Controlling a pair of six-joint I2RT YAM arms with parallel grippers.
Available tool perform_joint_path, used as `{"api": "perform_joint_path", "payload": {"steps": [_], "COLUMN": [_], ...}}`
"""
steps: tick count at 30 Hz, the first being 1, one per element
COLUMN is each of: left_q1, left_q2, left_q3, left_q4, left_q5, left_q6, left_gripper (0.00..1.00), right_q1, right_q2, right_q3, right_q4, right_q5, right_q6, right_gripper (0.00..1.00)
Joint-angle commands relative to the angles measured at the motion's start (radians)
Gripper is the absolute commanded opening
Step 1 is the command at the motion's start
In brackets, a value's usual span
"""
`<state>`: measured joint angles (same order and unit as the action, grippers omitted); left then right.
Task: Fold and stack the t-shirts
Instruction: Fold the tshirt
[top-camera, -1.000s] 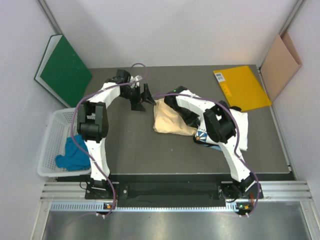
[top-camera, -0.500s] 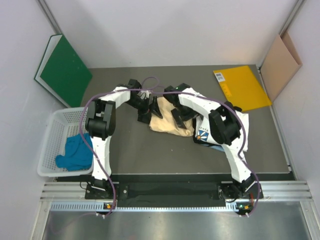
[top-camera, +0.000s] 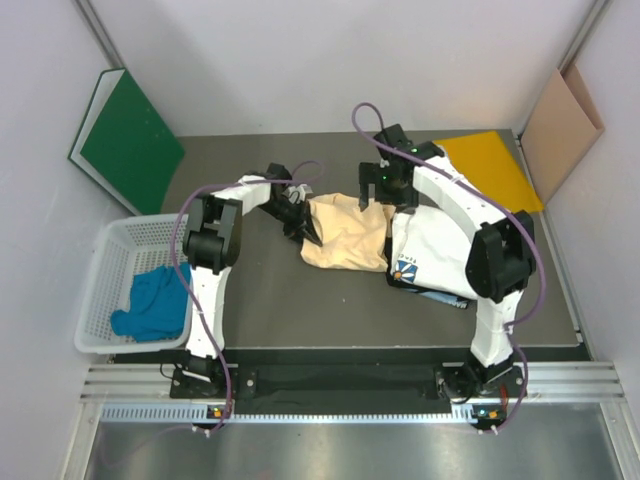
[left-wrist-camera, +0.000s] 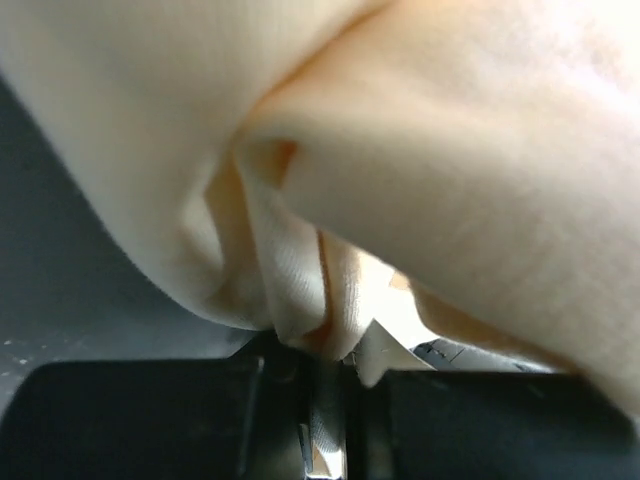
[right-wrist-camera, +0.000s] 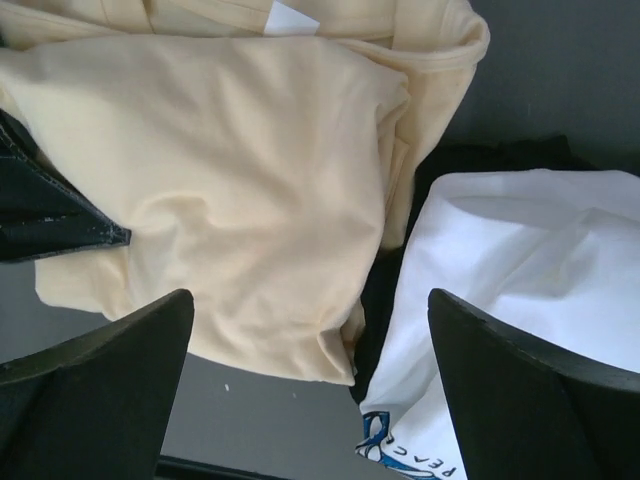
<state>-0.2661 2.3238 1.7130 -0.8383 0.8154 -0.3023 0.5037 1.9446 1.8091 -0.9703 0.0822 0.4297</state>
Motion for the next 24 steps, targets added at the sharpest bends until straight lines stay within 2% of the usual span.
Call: {"api": "perform_joint_path", "payload": {"steps": [1, 4, 10, 24], "left_q1": [0.033, 0.094, 0.205, 0.22], "left_q2": [-0.015, -0.081, -0.161, -0.142], "left_q3": [-0.033, -0.097, -0.156, -0.164], "left_q4": [0.082, 0.116, 0.097, 0.081], "left_q5": [-0.188, -0.229, -0.303, -0.272], "left_q6": [-0.024, -0.058, -0.029, -0.008], "left_gripper": [0.0, 0.0, 0.0, 0.0], "right_q1": [-0.045, -0.054, -0.057, -0.057], "right_q2": [0.016, 0.053, 0.117, 0.315], "right_q3": [-0.022, -0.025, -0.022, 0.038], "right_q4": [0.104, 0.126, 0.179, 0.289], "right_q5": [-0.217, -0.295, -0.413, -0.541], "right_q6": [0.047, 0.066, 0.083, 0.099], "right_gripper": [1.0, 1.0, 1.0, 1.0]}}
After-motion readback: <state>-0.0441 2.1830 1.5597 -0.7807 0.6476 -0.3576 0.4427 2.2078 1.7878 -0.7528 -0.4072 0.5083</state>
